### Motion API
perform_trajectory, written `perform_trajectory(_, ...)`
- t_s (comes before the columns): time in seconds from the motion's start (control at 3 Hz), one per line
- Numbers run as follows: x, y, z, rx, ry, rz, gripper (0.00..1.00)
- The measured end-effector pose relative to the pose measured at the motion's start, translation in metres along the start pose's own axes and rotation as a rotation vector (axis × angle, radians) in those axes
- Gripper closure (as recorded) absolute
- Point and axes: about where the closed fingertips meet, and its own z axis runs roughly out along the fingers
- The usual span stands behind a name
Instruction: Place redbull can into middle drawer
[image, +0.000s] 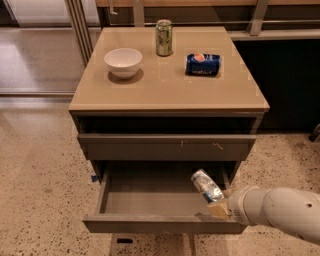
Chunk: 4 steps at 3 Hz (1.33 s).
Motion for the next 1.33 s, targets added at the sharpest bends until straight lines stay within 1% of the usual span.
perform_trajectory(0.33, 0.016, 0.006, 0.048, -0.107, 0.024, 0.038, 1.00)
perform_trajectory(0.67, 0.018, 0.005, 0.091, -0.181, 0.049, 0.035, 1.00)
perform_trajectory(1.0, 0.017, -0.004, 0.123, -0.209, 0.073, 0.028, 1.00)
perform_trajectory(1.33, 0.020, -0.014, 0.152, -0.223, 0.113, 0.016, 1.00)
